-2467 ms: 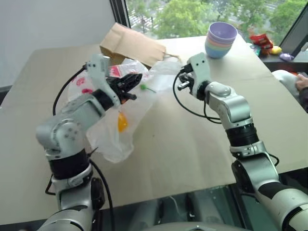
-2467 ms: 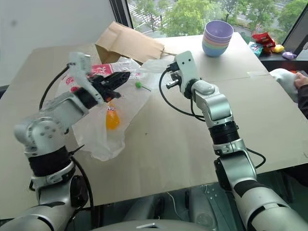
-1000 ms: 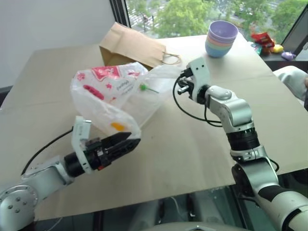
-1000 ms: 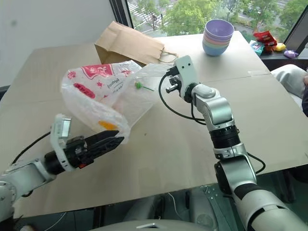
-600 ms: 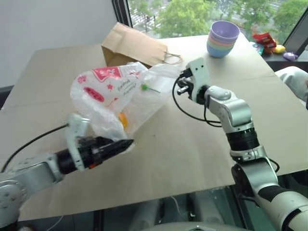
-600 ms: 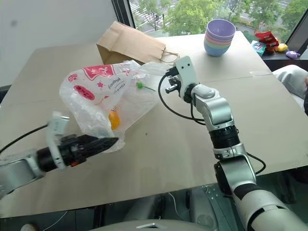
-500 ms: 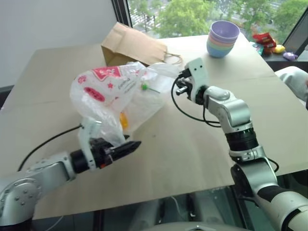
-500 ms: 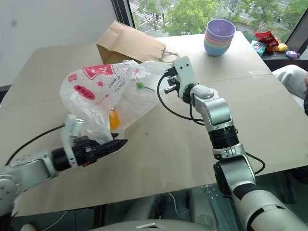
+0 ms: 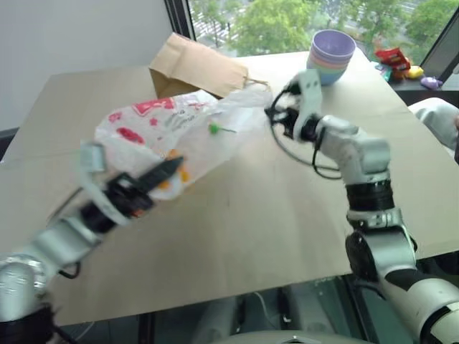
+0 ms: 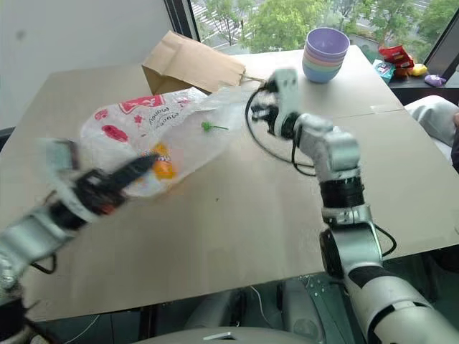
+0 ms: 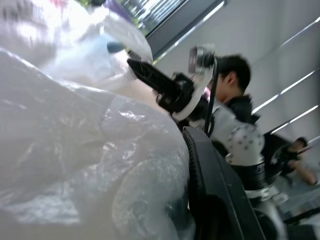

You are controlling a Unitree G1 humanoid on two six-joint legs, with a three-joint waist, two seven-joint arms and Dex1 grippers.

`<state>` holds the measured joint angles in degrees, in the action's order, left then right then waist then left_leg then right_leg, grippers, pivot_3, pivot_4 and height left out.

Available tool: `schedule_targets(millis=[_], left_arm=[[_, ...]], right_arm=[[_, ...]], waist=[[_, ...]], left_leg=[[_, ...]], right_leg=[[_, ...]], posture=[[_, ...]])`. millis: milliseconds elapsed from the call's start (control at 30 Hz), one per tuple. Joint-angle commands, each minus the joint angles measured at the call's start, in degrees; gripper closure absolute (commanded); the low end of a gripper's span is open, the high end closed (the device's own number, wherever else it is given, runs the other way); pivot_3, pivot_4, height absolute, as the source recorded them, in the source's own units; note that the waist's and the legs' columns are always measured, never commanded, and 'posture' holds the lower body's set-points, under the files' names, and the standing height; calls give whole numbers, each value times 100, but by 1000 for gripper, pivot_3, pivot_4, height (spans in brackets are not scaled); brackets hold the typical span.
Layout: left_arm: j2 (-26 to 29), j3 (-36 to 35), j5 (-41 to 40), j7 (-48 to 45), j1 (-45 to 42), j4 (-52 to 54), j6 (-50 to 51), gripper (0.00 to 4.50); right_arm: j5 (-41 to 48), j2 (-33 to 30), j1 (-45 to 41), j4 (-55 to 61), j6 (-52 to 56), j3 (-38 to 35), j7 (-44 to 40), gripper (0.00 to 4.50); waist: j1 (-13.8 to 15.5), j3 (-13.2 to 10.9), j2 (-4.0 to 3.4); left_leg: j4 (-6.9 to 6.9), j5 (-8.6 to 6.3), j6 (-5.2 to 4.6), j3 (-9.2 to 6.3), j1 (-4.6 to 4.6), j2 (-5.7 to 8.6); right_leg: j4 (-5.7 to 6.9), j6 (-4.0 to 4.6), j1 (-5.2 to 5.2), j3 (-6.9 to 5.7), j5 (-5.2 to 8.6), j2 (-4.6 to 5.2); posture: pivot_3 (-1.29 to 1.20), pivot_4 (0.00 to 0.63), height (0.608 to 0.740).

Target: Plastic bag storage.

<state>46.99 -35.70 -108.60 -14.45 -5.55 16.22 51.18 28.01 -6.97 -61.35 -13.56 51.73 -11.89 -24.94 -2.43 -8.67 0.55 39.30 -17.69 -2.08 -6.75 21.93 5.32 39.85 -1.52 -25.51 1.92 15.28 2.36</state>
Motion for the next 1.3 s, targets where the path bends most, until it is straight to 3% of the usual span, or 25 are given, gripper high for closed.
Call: schedule_targets(millis=[33,167,333,600,833,1033,1133,1200,1300], left_arm=[[450,-334,3,-24,-1049,-986,-489,4405],[811,60,1121,-60,-2846,-2419,-987,4405],[810,852,2512,-783,-4835,-3652,-1072,4405],[506,1013,3160,-1441,-6226,-4284,-392,4405],[217,904,3442,-1515,-5184,-3430,166,4405],[-10,435,3324,-1529,-2393,-1904,729,4405],[-59,537,3801,-1727,-1294,-1605,568,4405],[-254,838,4505,-1599,-838,-1793,133,4405],[-573,1021,4948,-1472,-778,-2048,-239,4405]], right_arm=[[1475,-20,-1135,-236,314,-1224,-78,4500],[1887,-450,-2143,-1090,395,-1720,146,4500],[1708,-1289,-2622,-1510,450,-1487,20,4500],[2071,-2252,-2416,-669,1325,-1658,401,4500],[2488,-2443,-743,1234,2230,-1591,822,4500],[2844,-2959,2016,2958,2754,-1234,334,4500],[2614,-3348,3362,3571,2436,-788,-77,4500],[1725,-3562,4252,3414,1599,-6,-204,4500],[814,-3393,4490,2617,443,718,-103,4500]], waist=[[18,0,1],[42,9,24],[-30,11,38],[-218,8,35],[-312,12,23],[-281,20,13],[-246,15,9],[-156,24,2],[5,32,5]], left_leg=[[-1,1,1,-4,0,0],[-7,0,0,-25,0,12],[14,2,-2,-41,44,33],[13,2,-2,-83,91,33],[13,2,-2,-80,78,35],[16,3,-1,-81,63,37],[27,3,-1,-75,63,38],[33,3,-1,-70,53,38],[1,2,-2,-57,-59,37]], right_leg=[[-1,2,1,-5,-1,0],[-19,3,11,-41,-1,19],[-11,2,-17,-70,-2,47],[-13,2,-47,-99,-2,52],[-4,2,-55,-79,-2,50],[-2,3,-48,-76,-3,48],[5,3,-49,-73,-3,48],[12,4,-41,-68,-5,46],[-10,3,70,-58,-4,46]], posture=[[0,150,740],[0,150,740],[0,150,740],[0,150,740],[0,150,740],[0,150,740],[0,150,740],[0,150,740],[0,150,740]])
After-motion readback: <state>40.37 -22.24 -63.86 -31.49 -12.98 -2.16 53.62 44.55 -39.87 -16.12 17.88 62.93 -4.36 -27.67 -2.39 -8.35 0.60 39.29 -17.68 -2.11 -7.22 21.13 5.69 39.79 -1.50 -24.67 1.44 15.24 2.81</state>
